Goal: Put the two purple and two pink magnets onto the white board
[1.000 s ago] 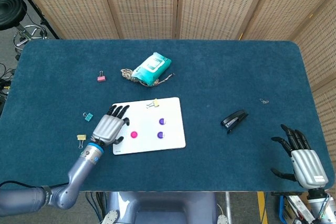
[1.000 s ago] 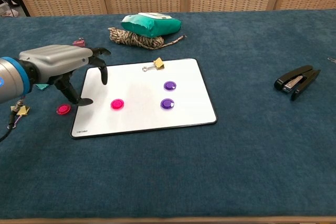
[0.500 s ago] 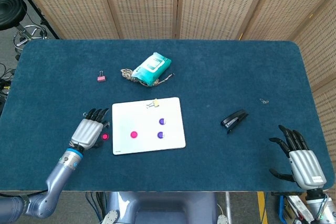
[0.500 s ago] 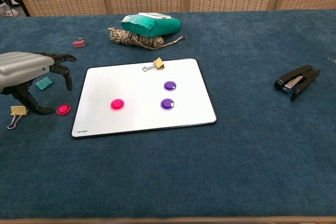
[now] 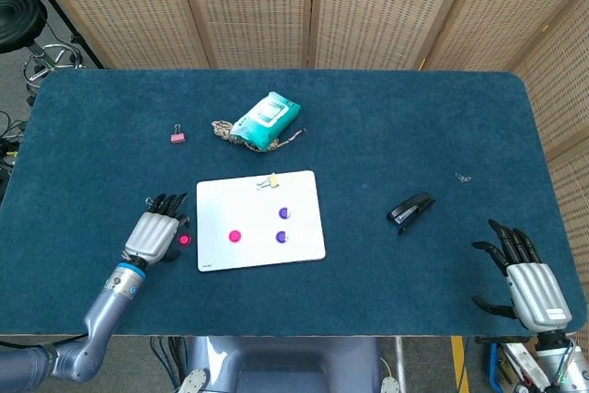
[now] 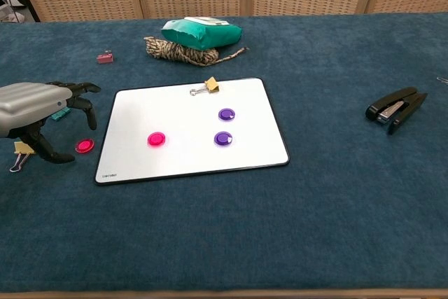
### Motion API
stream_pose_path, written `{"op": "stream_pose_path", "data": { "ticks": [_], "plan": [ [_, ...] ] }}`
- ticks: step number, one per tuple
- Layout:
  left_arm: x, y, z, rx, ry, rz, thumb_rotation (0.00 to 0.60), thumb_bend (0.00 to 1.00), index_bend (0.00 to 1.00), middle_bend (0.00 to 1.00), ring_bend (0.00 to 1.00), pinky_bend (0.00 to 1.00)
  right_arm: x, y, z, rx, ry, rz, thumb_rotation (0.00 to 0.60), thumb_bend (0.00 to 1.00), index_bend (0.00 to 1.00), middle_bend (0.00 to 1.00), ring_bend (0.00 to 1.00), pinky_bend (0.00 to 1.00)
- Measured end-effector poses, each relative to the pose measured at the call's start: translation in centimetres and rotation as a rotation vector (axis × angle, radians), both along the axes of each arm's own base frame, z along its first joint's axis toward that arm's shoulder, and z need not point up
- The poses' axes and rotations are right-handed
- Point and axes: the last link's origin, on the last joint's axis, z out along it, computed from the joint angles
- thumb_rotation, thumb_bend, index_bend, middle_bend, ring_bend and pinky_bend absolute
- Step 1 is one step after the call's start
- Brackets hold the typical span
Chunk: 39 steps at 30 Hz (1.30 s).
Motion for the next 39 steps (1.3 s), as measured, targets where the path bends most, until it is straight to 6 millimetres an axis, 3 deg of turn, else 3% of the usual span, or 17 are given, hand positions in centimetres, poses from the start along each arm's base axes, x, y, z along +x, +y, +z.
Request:
{"op": "stream_pose_path", "data": {
  "ticks": [27,39],
  "plan": [
    [0.0,0.5,-1.0,-0.011,-0.003,0.031,0.600,0.27,0.46,0.00,0.00,0.00,0.0,0.0,0.0,0.003,-0.002,-0.003,0.600,0.00,0.23,0.00,0.00,0.00],
    [0.0,0.6,-1.2,-0.012,0.001,0.037,0.600,0.32,0.56,0.00,0.00,0.00,0.0,0.0,0.1,0.003,-0.004,-0.003,0.600,0.00,0.23,0.00,0.00,0.00]
  ]
}}
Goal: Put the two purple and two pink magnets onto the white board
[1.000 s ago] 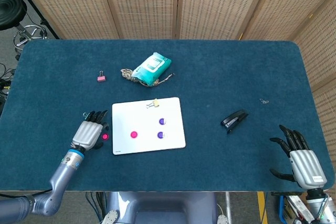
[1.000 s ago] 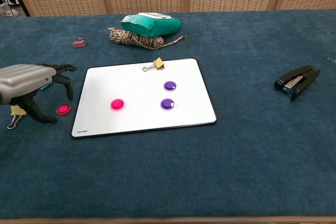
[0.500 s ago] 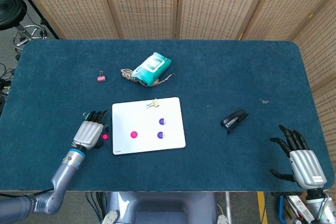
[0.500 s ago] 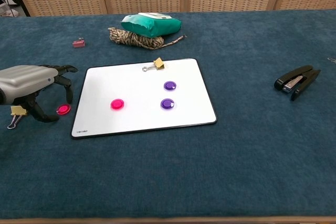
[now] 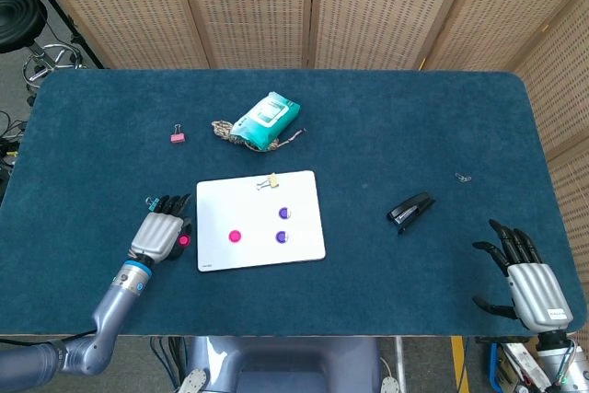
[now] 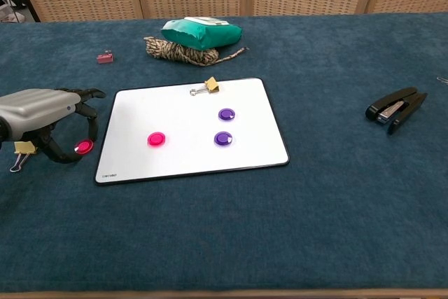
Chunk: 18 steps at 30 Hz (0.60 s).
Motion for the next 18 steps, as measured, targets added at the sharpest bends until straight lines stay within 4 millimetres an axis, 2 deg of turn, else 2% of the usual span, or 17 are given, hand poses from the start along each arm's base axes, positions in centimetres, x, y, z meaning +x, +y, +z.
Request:
{"op": "stream_pose_path", "data": {
  "ticks": [11,18],
  "plan": [
    [0.7,0.6,0.5,0.015,-0.012,-0.011,0.600,0.34,0.57,0.00,0.00,0.00,0.0,0.0,0.0,0.001,0.001,-0.001,0.600,0.00,0.23,0.00,0.00,0.00],
    [2.2,2.1,0.8,0.029,-0.049,-0.020,0.600,0.34,0.57,0.00,0.00,0.00,0.0,0.0,0.0,-0.001,0.002,-0.001,0.600,0.00,0.23,0.00,0.00,0.00]
  ]
}}
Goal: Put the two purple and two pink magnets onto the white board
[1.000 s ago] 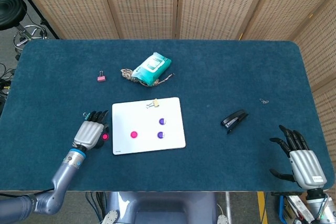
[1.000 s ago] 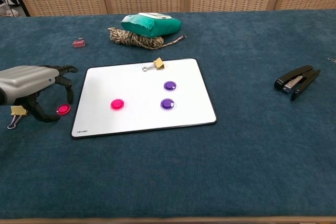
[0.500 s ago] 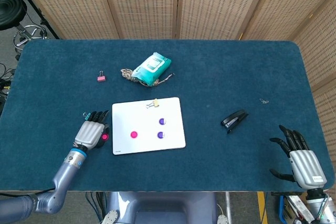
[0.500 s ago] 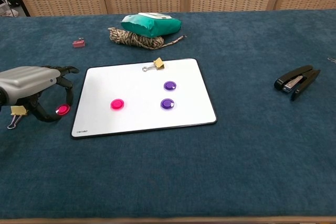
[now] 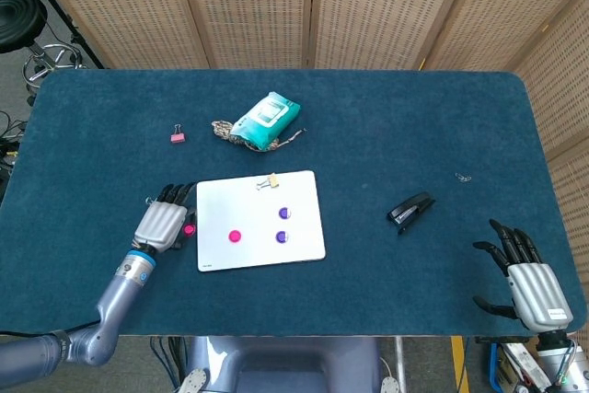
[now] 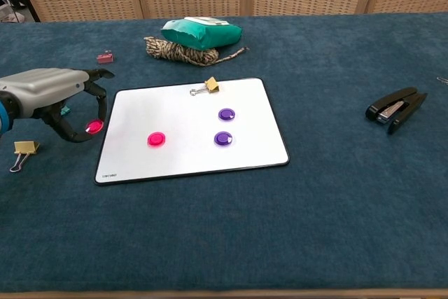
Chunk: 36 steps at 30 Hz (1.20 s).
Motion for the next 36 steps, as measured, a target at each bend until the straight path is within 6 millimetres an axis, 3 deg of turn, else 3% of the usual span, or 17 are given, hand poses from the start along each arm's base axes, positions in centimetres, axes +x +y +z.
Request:
{"op": "stream_pose_path", "data": {
  "ticks": [6,12,24,36],
  "plan": [
    [2.5,2.8,-0.3,0.020,-0.040,-0.021,0.600,0.34,0.57,0.00,0.00,0.00,0.0,0.0,0.1,-0.002,0.002,-0.003,0.600,0.00,0.23,0.00,0.00,0.00],
    [4.5,4.1,-1.4,0.009,-0.064,-0.026,0.600,0.34,0.57,0.00,0.00,0.00,-0.1,-0.1,0.0,0.001,0.005,-0.008,0.600,0.00,0.23,0.00,0.00,0.00],
    [7.6,5.3,-3.9,-0.019,-0.072,-0.006,0.600,0.34,0.57,0.00,0.00,0.00,-0.2,-0.1,-0.1,0.003,0.010,-0.012,0.600,0.00,0.23,0.00,0.00,0.00],
    [9.4,5.4,-5.6,-0.034,-0.066,0.025,0.600,0.34,0.57,0.00,0.00,0.00,-0.3,-0.2,-0.2,0.007,0.013,-0.020,0.600,0.00,0.23,0.00,0.00,0.00]
  ]
}}
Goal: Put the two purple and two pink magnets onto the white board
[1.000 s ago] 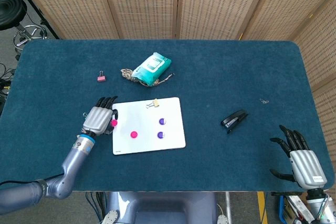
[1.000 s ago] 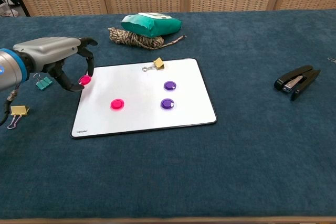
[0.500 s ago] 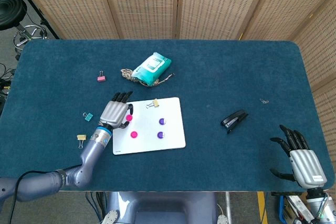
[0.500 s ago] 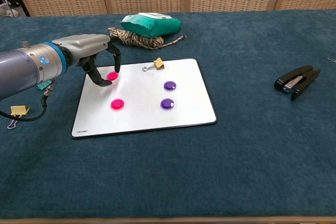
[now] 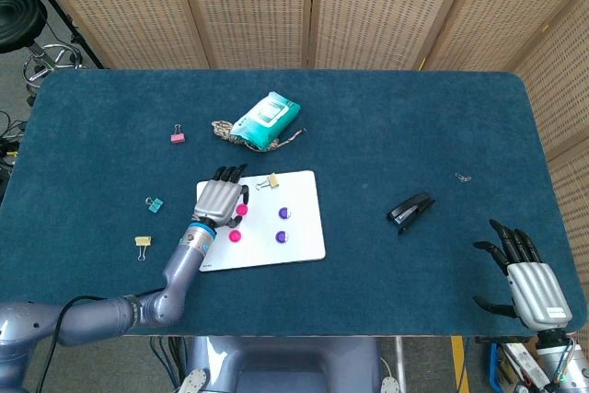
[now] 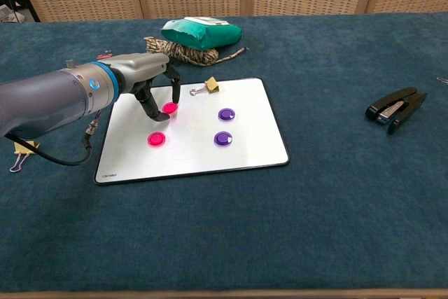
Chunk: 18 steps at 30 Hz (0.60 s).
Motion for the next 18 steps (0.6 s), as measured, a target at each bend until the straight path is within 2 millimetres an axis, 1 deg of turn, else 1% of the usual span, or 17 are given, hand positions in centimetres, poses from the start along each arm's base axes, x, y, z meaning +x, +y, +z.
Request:
{"op": "stream_pose_path", "data": {
  "ticks": [6,18],
  "plan": [
    [0.15,0.04,-0.21,0.003,0.006,0.007,0.600,0.34,0.57,0.00,0.00,0.00,-0.06,-0.05,0.09,-0.002,-0.004,-0.004,0.600,0.00,0.23,0.00,0.00,0.00],
    [-0.20,0.01,-0.20,-0.001,0.019,0.025,0.600,0.34,0.57,0.00,0.00,0.00,-0.06,-0.07,0.19,-0.004,-0.005,-0.005,0.600,0.00,0.23,0.00,0.00,0.00]
  ]
}}
